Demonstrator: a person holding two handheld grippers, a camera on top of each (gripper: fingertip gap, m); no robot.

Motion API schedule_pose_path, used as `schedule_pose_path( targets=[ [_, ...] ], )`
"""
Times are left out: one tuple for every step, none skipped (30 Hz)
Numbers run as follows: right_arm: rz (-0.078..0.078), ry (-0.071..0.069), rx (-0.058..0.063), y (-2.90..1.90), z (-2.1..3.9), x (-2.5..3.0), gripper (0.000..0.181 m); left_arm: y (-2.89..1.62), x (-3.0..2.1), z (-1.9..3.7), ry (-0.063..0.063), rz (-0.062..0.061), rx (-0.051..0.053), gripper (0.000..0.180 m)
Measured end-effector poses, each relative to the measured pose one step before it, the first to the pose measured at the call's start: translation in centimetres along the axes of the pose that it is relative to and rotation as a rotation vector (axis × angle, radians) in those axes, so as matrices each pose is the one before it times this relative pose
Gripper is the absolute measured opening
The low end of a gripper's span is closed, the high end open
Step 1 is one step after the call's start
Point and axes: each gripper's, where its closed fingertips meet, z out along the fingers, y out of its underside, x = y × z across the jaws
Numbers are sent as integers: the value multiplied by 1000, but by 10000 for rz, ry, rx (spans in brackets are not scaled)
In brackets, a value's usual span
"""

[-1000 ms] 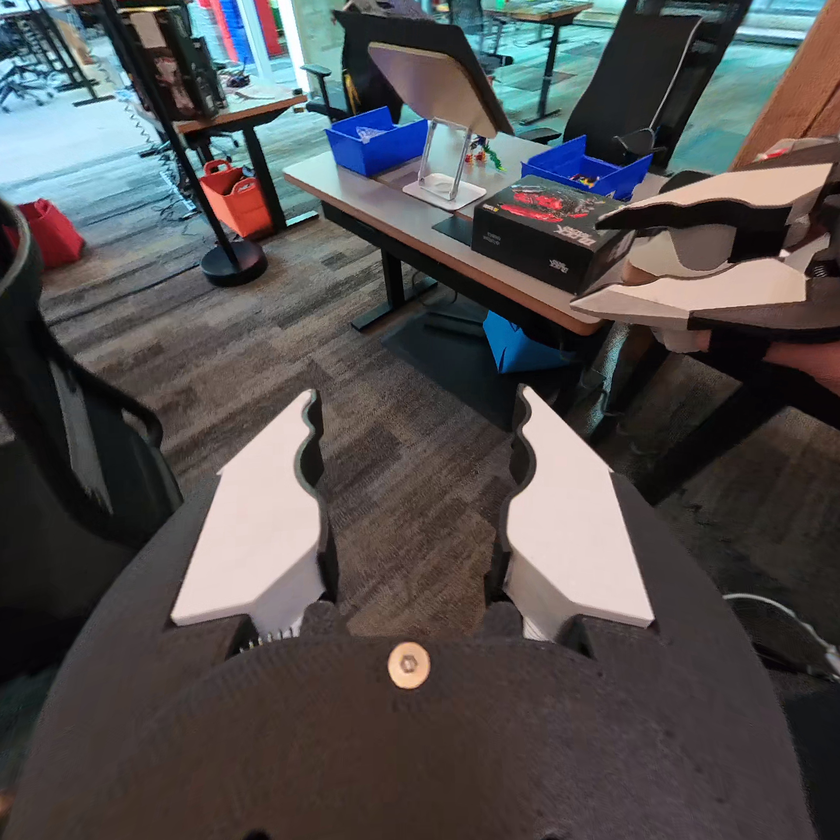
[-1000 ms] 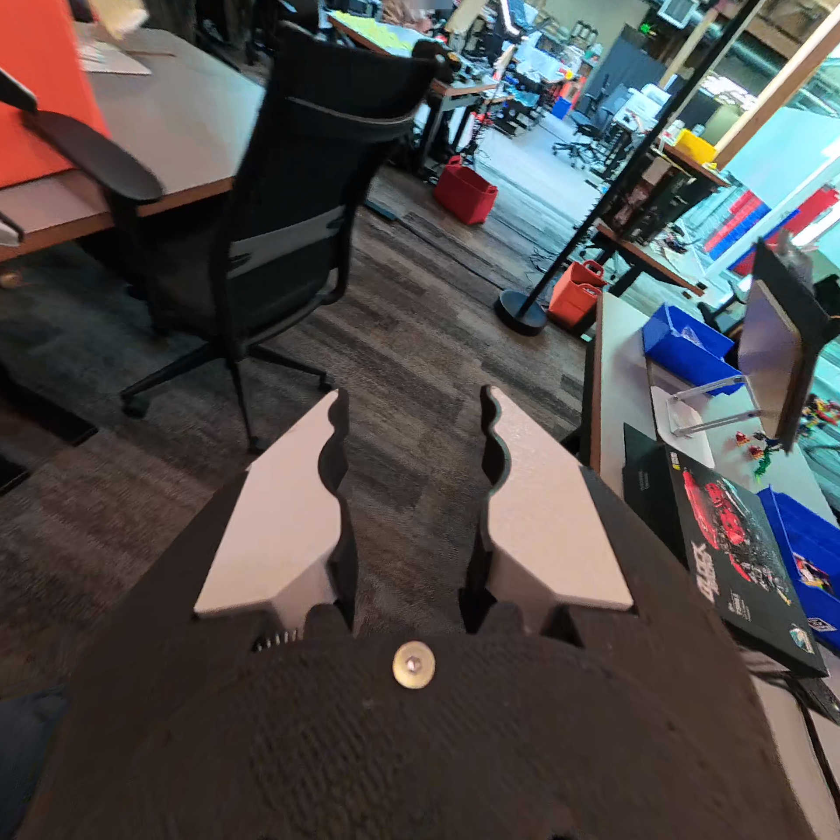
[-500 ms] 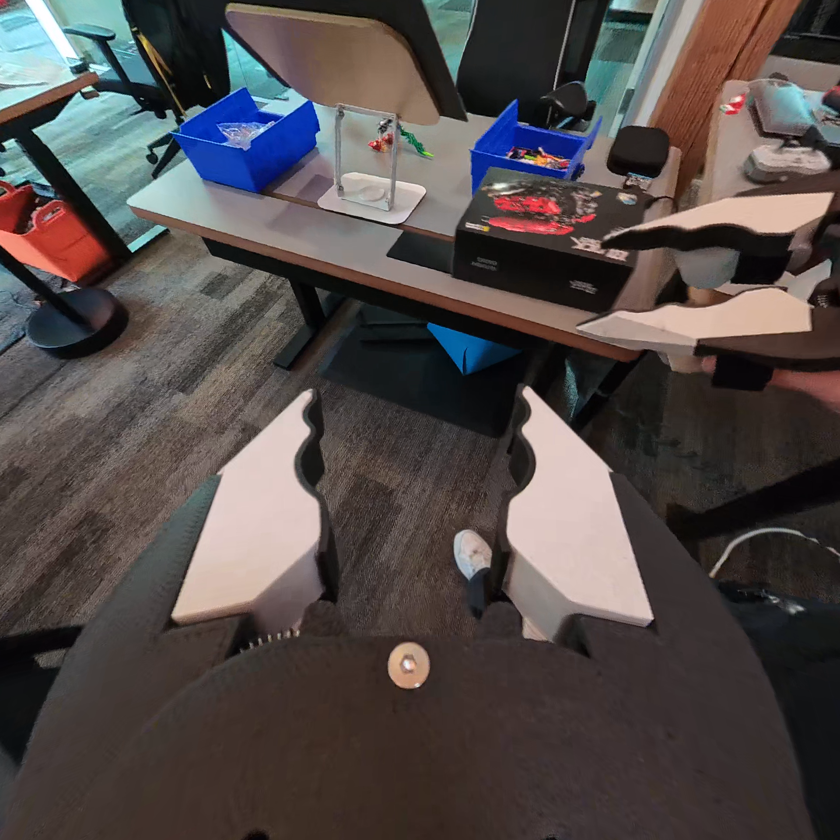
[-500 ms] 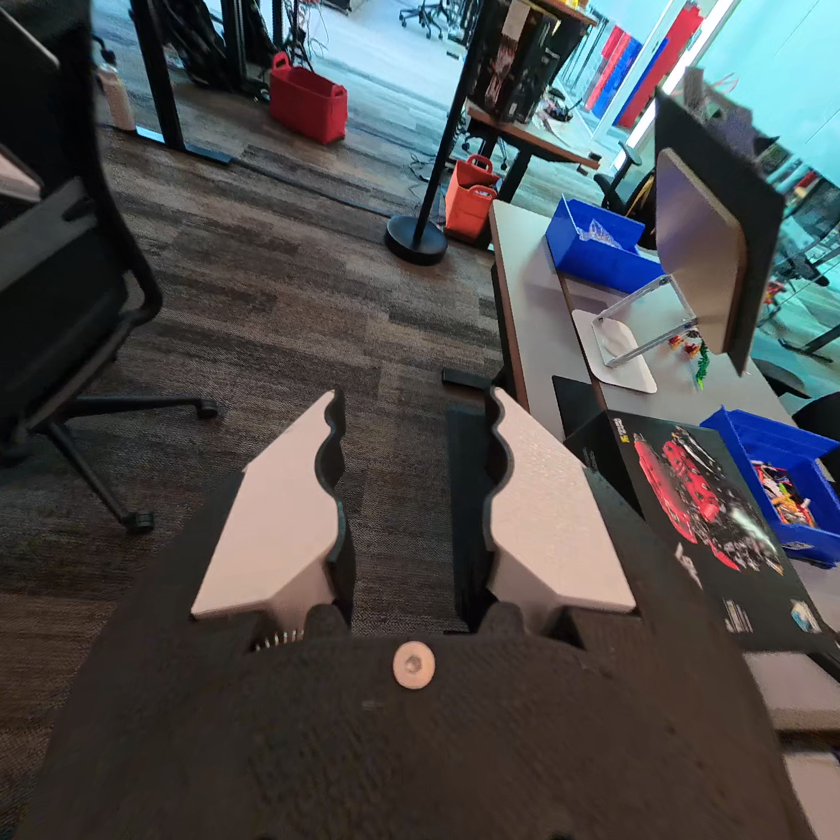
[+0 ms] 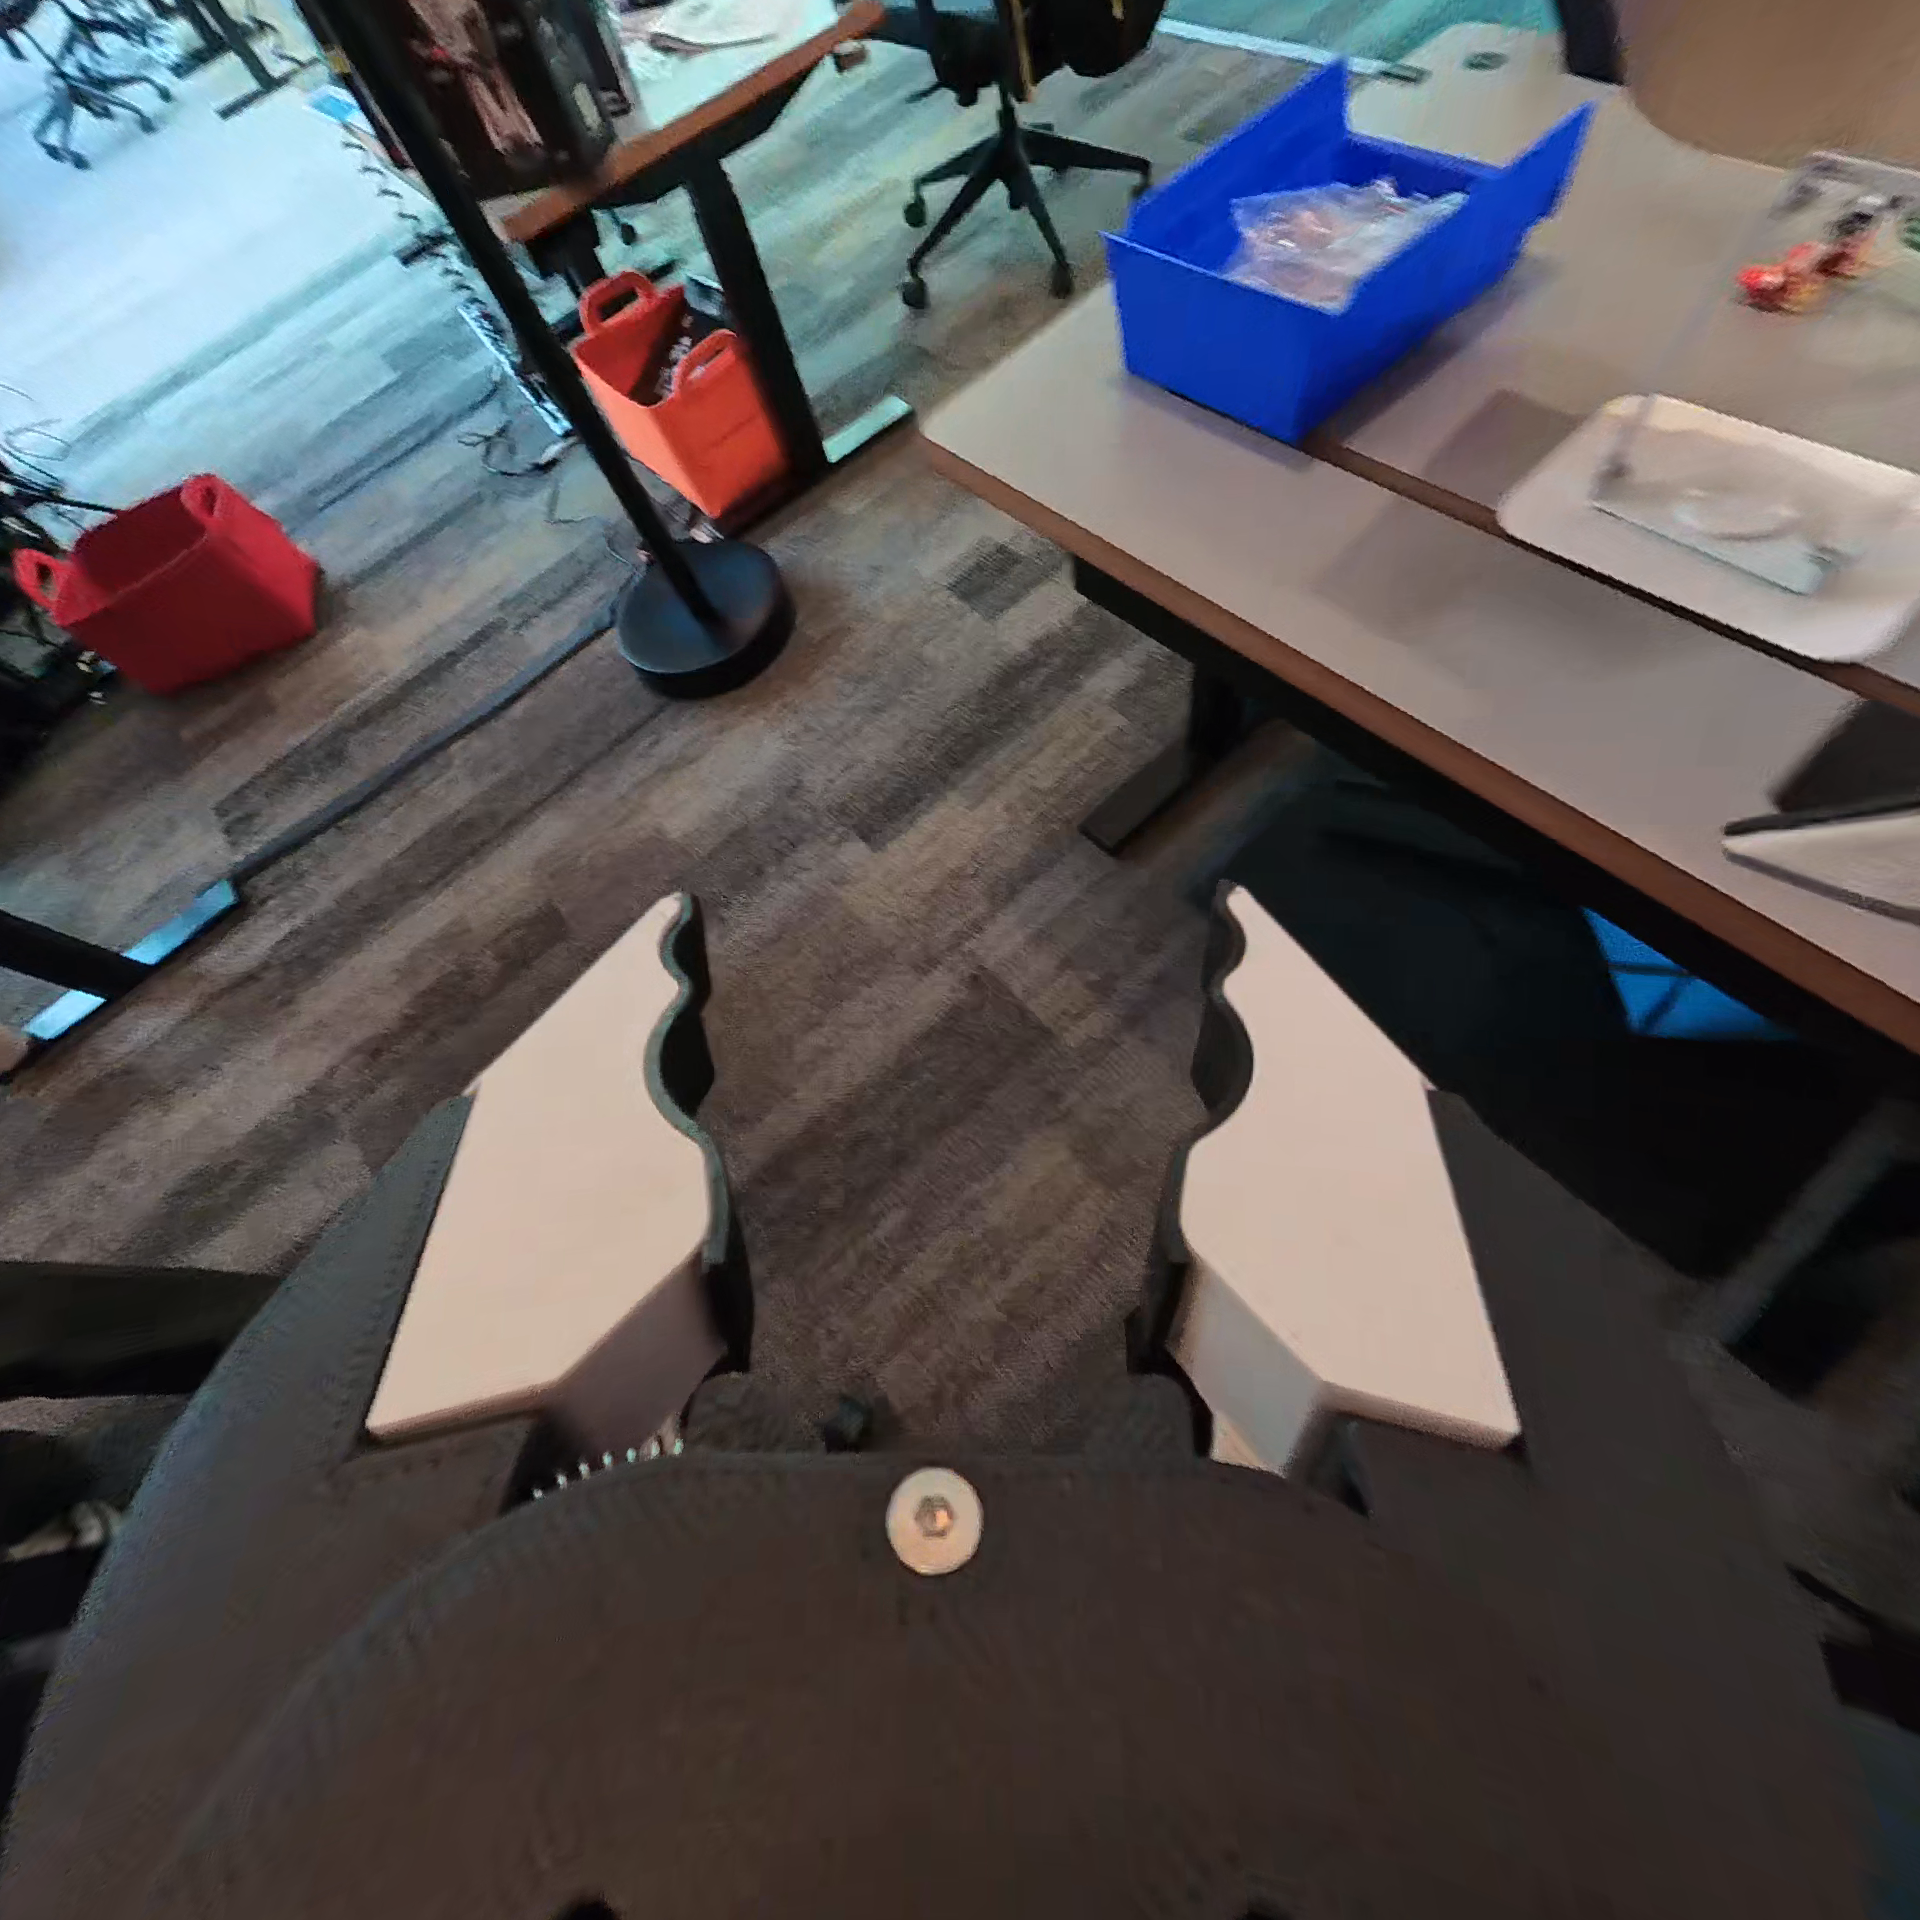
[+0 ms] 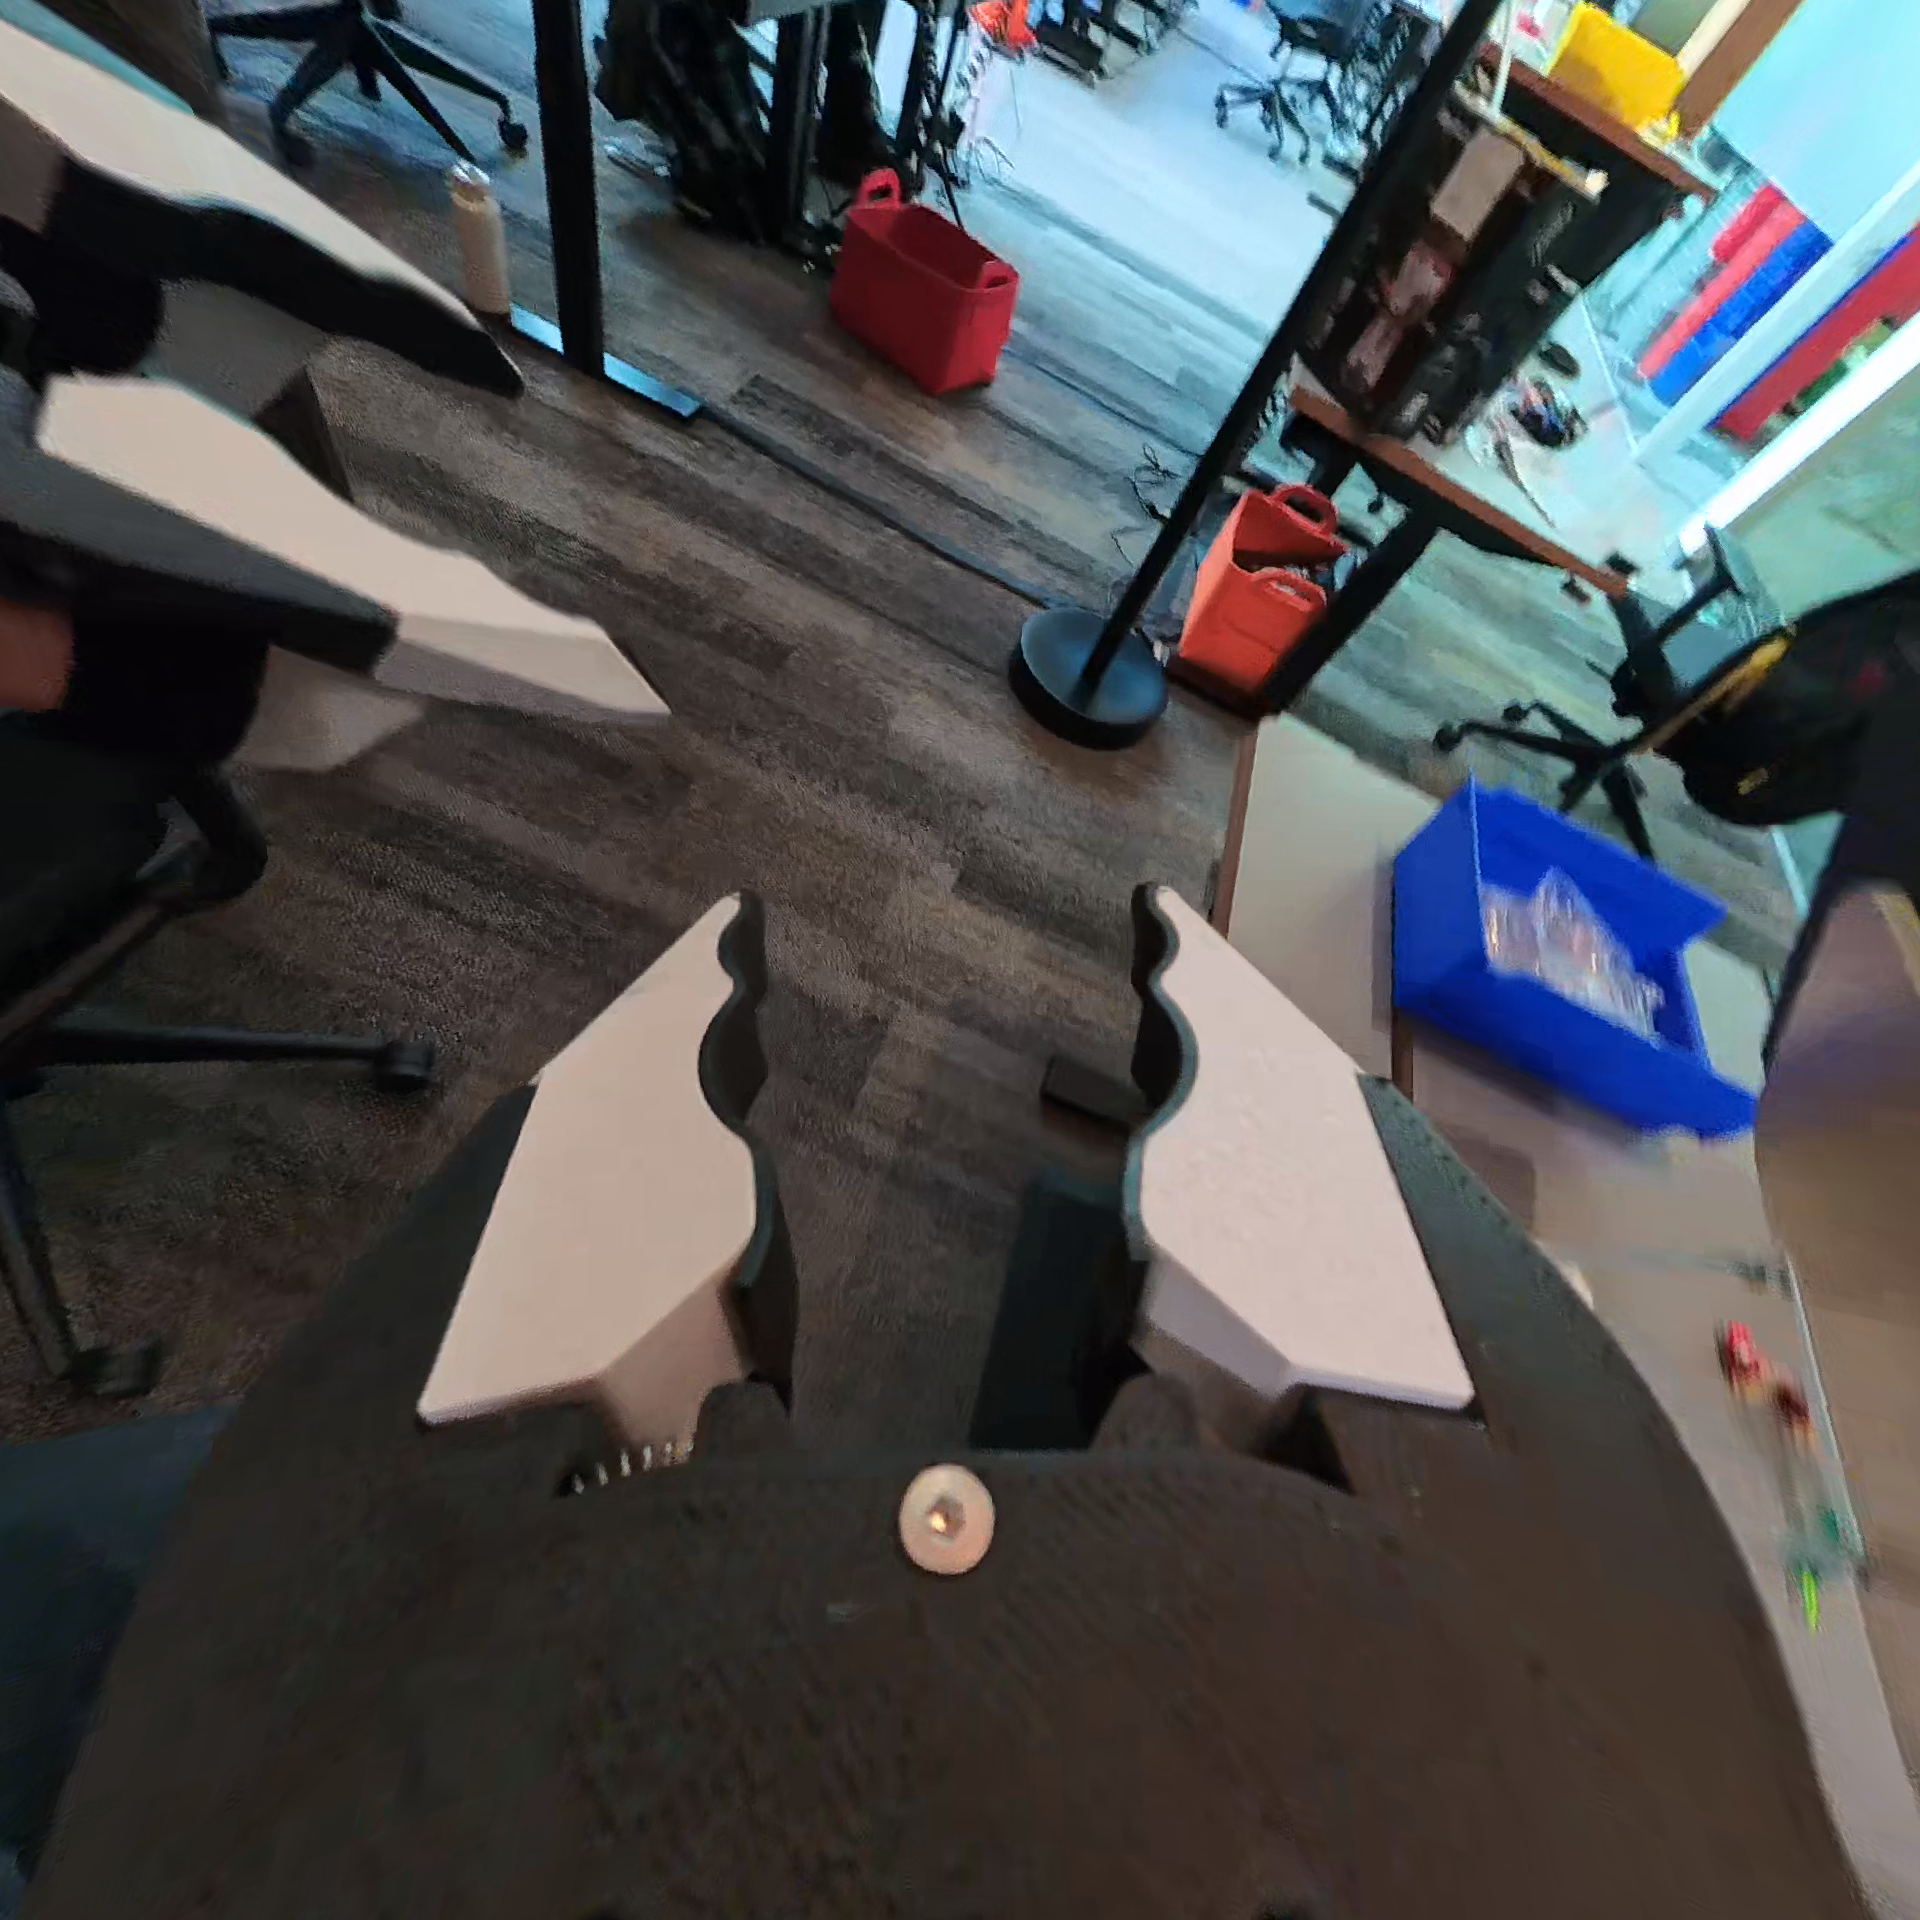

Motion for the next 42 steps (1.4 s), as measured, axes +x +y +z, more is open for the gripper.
schedule_pose_path(
  targets=[
    [-166,-56,173,-1462,2712,689,71,-858,-1907,1775,-189,30,77,94],
    [-120,-18,130,-1212,2809,682,71,-719,-1978,1898,-170,-23,51,94],
    [-46,-23,74,-990,2893,639,71,-672,-1954,2002,-80,-109,39,94],
    [17,-23,42,-889,2898,654,71,-734,-1954,2040,2,-170,69,94],
    [50,32,84,-878,2819,675,71,-803,-2059,2044,-4,-154,91,94],
    [88,78,88,-838,2828,673,71,-781,-2197,2078,-48,-79,23,94],
    [177,-53,-170,-480,2850,327,71,-662,-2258,1962,-56,-22,-149,95],
    [265,-98,-227,-688,2630,341,71,-665,-2222,1693,-16,-34,-231,96],
    [186,-76,-26,-974,2427,353,72,-961,-2185,1465,0,-69,-70,96],
    [73,-138,221,-1199,2366,213,71,-1198,-2185,1347,-22,-92,158,95],
    [9,-247,253,-1095,2420,85,71,-1143,-2186,1385,-42,-127,200,93],
    [-14,-333,122,-858,2421,-53,70,-874,-2091,1437,-40,-164,70,93],
    [31,-315,-33,-666,2363,175,71,-640,-1997,1445,-16,-207,-60,94],
    [58,-184,-38,-712,2239,515,72,-648,-1921,1393,7,-256,-64,95],
    [36,-147,52,-828,2122,687,72,-811,-1827,1311,1,-284,49,94],
    [7,-127,110,-860,2098,843,71,-951,-1873,1283,-24,-276,158,93],
    [-49,-166,92,-800,2174,903,71,-989,-1922,1322,-84,-247,180,92],
    [-127,-175,29,-686,2204,946,71,-951,-1996,1441,-171,-207,149,91],
    [-188,-155,0,-566,2353,1206,72,-899,-2096,1599,-244,-173,122,89],
    [-192,-148,4,-509,2446,1356,72,-830,-2148,1790,-290,-205,110,89],
    [-108,-160,28,-471,2528,1436,72,-798,-2017,1922,-256,-298,124,88],
    [-3,-208,88,-558,2606,1488,73,-817,-1829,2021,-188,-356,164,86],
    [34,-275,168,-666,2572,1434,73,-828,-1710,2084,-154,-323,188,84],
    [37,-260,163,-525,2518,1300,72,-682,-1589,2054,-160,-254,112,83],
    [90,-319,-91,-600,2608,1390,73,-472,-1461,1916,-163,-186,-58,83],
    [69,-427,-218,-759,2437,1201,75,-424,-1213,1588,-171,-101,-169,83],
    [-100,-409,2,-1174,2051,968,76,-625,-1199,1321,-223,-8,-91,83],
    [-278,-248,214,-1381,2046,1309,74,-803,-1374,1203,-282,55,86,80],
    [-355,-164,161,-1182,2136,1387,71,-739,-1385,1107,-286,28,142,75],
    [-263,-228,-38,-898,2249,1240,69,-517,-1289,1088,-200,-105,42,75],
    [-106,-337,-163,-821,2264,972,70,-367,-1148,1089,-86,-248,-60,75],
    [-50,-366,-44,-971,2209,836,70,-350,-1109,1032,-19,-290,-62,70],
    [-90,-311,119,-1189,2092,992,67,-403,-1154,984,-12,-237,15,63],
    [-105,-187,186,-1106,2141,1175,64,-459,-1378,1027,-112,-146,71,61],
    [-88,-83,191,-899,2220,1308,63,-493,-1653,1156,-226,-45,68,61],
    [-74,-101,186,-714,2383,1286,63,-510,-1687,1323,-198,19,64,61],
    [-41,-106,123,-503,2457,1229,63,-621,-1657,1478,-115,11,75,61],
    [27,-9,7,-68,2415,1070,63,-741,-1726,1653,-95,-20,64,61],
    [89,52,22,-328,2473,1363,63,-841,-1771,1740,-101,-10,61,61],
    [165,40,117,-467,2436,1287,63,-937,-1753,1817,-85,34,77,61],
    [301,11,75,-473,2521,1229,61,-961,-1822,1925,-127,39,24,61],
    [447,-111,-104,-437,2406,973,62,-921,-1705,1818,-158,-13,-92,63]
  ],
)
